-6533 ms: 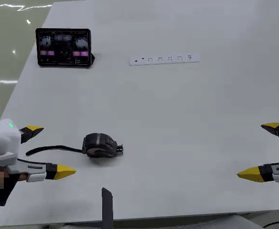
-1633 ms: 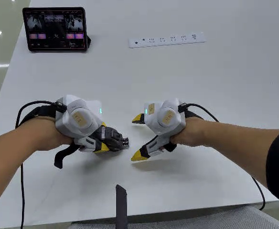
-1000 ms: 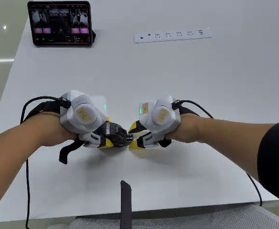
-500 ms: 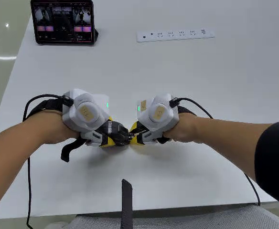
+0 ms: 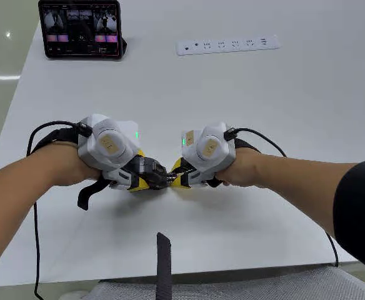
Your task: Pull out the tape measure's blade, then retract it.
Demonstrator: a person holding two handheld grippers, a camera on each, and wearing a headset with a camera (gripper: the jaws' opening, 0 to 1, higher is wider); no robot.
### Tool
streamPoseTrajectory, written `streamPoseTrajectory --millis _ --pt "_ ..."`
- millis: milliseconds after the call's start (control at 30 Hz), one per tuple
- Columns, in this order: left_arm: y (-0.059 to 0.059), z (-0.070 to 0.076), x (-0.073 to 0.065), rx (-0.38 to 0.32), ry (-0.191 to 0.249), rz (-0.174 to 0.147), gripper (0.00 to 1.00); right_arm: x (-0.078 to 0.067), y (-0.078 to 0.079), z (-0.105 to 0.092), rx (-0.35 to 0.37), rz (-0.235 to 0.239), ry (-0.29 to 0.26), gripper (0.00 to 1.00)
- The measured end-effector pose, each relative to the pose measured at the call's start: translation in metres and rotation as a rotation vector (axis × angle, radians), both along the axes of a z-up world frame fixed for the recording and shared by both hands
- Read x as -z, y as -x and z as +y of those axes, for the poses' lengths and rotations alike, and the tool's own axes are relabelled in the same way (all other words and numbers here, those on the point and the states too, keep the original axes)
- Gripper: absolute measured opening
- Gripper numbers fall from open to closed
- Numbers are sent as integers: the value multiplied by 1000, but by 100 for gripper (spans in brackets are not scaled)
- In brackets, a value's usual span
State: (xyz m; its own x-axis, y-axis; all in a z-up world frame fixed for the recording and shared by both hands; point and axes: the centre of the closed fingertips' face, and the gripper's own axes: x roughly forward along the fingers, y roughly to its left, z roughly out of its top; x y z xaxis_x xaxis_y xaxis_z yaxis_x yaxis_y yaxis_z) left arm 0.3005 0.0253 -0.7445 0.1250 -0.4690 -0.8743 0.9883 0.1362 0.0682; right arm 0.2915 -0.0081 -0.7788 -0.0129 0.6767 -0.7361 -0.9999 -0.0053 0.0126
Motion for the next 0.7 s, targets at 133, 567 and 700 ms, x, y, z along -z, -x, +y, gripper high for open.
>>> streamPoseTrajectory --millis 133,567,700 --pt "1 0 0 1 -2 -4 31 1 0 -2 -2 2 3 9" --pt "0 -1 0 -5 2 -8 31 1 1 -7 -9 -1 18 9" --pt "-1 -1 0 -6 3 -8 31 1 0 -9 -6 1 23 9"
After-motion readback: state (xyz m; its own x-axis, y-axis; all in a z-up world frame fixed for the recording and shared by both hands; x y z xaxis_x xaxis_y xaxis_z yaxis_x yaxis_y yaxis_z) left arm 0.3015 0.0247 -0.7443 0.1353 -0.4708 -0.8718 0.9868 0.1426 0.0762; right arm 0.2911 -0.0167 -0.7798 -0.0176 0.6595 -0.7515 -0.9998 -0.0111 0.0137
